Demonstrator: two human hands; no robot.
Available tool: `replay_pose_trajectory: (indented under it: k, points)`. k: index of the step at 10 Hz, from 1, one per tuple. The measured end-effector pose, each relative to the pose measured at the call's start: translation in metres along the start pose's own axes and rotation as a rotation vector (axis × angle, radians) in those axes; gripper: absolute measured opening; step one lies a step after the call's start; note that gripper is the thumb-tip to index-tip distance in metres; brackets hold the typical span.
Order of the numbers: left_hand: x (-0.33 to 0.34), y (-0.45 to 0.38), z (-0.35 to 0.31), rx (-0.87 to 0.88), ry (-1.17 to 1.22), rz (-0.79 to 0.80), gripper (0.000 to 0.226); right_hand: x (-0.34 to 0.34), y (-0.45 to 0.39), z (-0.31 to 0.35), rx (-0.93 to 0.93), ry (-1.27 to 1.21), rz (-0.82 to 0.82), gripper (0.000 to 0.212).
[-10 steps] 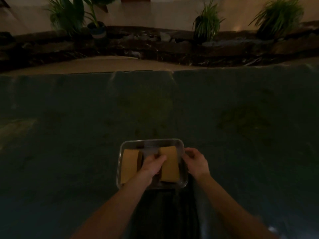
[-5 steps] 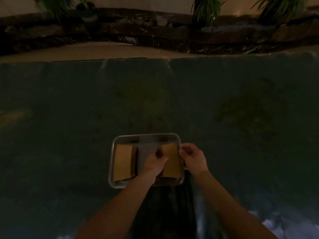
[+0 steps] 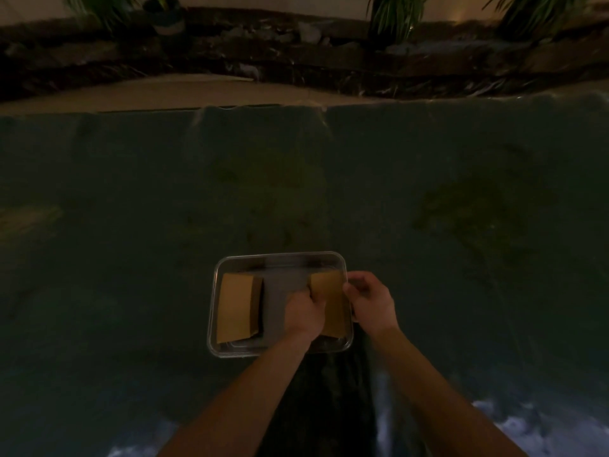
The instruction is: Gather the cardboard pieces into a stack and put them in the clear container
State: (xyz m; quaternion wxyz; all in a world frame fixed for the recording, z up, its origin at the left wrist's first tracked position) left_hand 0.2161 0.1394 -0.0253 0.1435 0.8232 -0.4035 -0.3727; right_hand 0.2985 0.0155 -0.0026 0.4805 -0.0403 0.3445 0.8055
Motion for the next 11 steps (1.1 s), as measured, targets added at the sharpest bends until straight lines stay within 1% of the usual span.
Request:
replay_pose_trajectory:
  k: [1,2,3,4,5,6,7,8,9,10,11]
  points:
    - [0.003,0.002,-0.003,0.018,-0.091,-0.008,0.028,0.0,0.0,0.0,-0.004,0.004,0.002,0.017]
    - [0.004,0.003,-0.005,0.028,-0.171,-0.018,0.024,0.0,0.001,0.001,-0.012,0.009,-0.012,0.018]
    - [0.007,0.002,-0.004,0.011,-0.196,0.007,0.024,0.0,0.002,0.001,-0.006,0.003,-0.019,0.018]
    - [0.009,0.002,-0.003,-0.016,-0.183,0.032,0.024,0.0,0.004,-0.001,0.009,-0.016,-0.006,0.016]
    - [0.007,0.001,-0.002,-0.005,-0.156,0.035,0.022,0.0,0.005,-0.001,0.019,-0.024,-0.012,0.014]
    - [0.004,0.004,-0.005,-0.006,-0.127,0.076,0.027,-0.002,0.005,0.001,0.043,-0.005,0.004,0.013]
    - [0.0,0.005,-0.006,-0.023,-0.07,0.106,0.027,-0.005,0.008,0.002,0.037,0.013,0.019,0.014]
    - [-0.015,0.014,-0.007,0.025,-0.005,0.134,0.031,-0.013,0.019,0.002,-0.015,0.072,0.0,0.032]
    - [-0.03,0.027,-0.01,0.103,0.012,0.112,0.029,-0.022,0.03,0.002,-0.039,0.087,-0.033,0.034]
    - [-0.066,0.052,-0.026,0.253,0.104,-0.031,0.026,-0.042,0.051,0.015,-0.125,0.075,-0.102,0.031]
    - [-0.093,0.071,-0.036,0.328,0.16,-0.144,0.035,-0.058,0.067,0.028,-0.2,0.02,-0.146,0.026]
Point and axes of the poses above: each hand's wrist, its own y-axis away from the middle knuckle, its own x-axis out of the palm, z = x × y, the point moved 4 cm from there along -y, towards the middle knuckle, and after that the axes turned 8 degrees about y, right-handed, at the moved point
